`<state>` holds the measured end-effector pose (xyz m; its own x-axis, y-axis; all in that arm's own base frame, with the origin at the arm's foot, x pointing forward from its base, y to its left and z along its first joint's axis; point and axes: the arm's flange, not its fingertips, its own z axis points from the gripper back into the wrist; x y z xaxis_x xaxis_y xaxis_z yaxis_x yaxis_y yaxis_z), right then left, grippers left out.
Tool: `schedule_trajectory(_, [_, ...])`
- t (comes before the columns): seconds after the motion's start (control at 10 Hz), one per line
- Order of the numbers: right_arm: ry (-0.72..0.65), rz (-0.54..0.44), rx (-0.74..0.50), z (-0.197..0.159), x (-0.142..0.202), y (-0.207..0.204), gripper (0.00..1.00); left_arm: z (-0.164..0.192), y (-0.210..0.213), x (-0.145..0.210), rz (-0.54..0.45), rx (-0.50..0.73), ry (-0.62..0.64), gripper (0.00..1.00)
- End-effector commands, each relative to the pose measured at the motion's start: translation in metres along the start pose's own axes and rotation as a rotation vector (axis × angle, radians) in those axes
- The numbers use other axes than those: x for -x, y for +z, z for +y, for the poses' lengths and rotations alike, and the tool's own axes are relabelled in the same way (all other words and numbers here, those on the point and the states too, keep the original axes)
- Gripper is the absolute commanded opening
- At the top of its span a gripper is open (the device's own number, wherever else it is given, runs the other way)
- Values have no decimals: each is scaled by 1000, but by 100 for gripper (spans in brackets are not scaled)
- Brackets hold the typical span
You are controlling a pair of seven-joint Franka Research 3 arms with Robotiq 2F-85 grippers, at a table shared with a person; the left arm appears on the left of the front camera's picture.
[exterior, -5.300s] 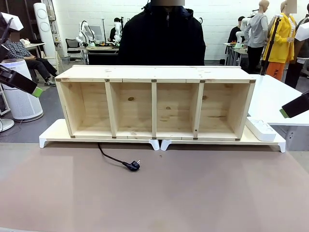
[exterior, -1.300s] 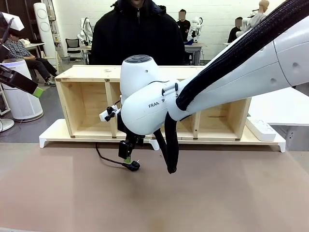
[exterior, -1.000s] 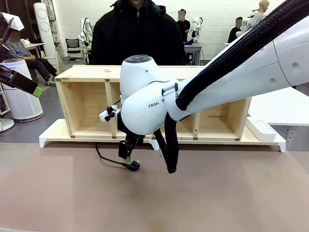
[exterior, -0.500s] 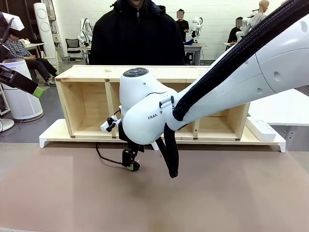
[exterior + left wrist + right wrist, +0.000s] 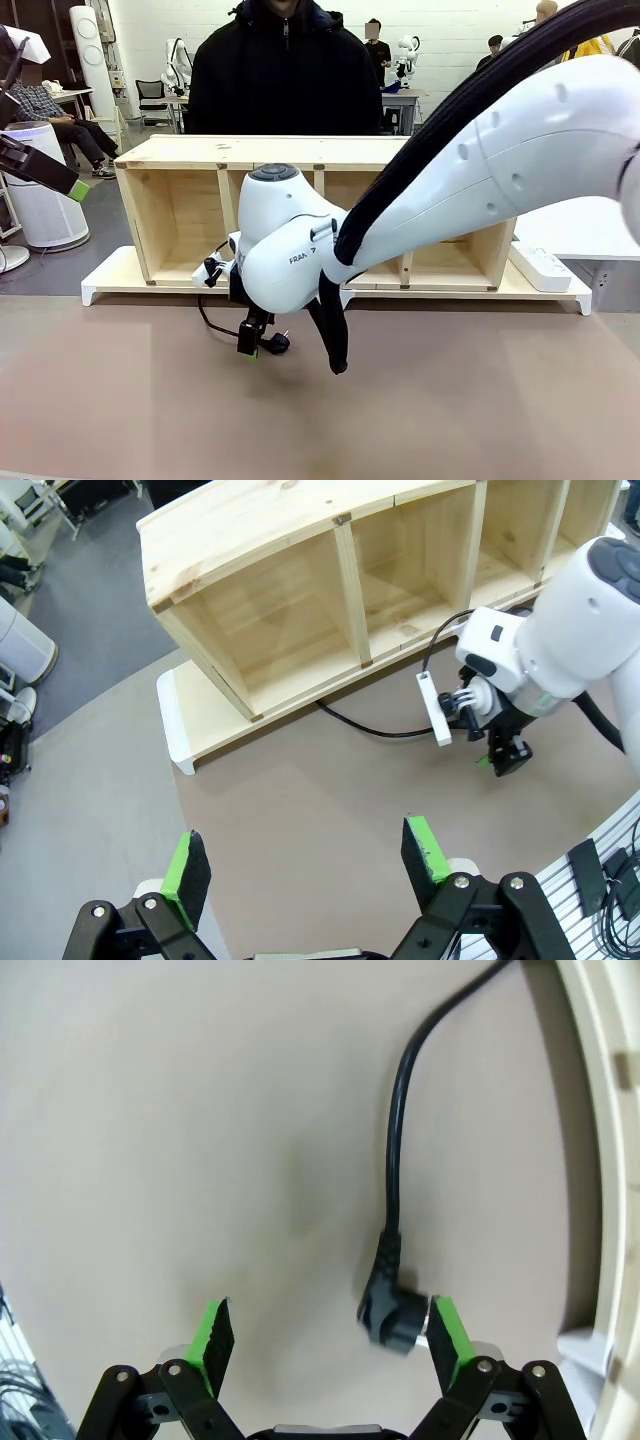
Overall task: Perform cable management.
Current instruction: When the cord part of the Power Cable appears at the lower middle area of the table and stops, grasp the cord part of the Power Cable.
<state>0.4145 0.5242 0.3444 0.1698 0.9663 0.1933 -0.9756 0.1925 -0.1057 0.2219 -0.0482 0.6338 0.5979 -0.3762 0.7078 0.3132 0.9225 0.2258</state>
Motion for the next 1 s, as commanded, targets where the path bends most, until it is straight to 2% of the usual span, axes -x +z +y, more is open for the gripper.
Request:
schedule_trajectory(0.0, [29, -42, -29, -13, -8, -17, 100, 1, -1, -2, -9, -4, 0, 100])
schedule_trajectory(0.3, [-2, -37, -23, -22, 2, -27, 100, 1, -1, -2, -9, -4, 0, 100])
schedule_trajectory(0.9, [-14, -123, -66, -36, 12, -41, 100, 1, -1, -2, -9, -4, 0, 100])
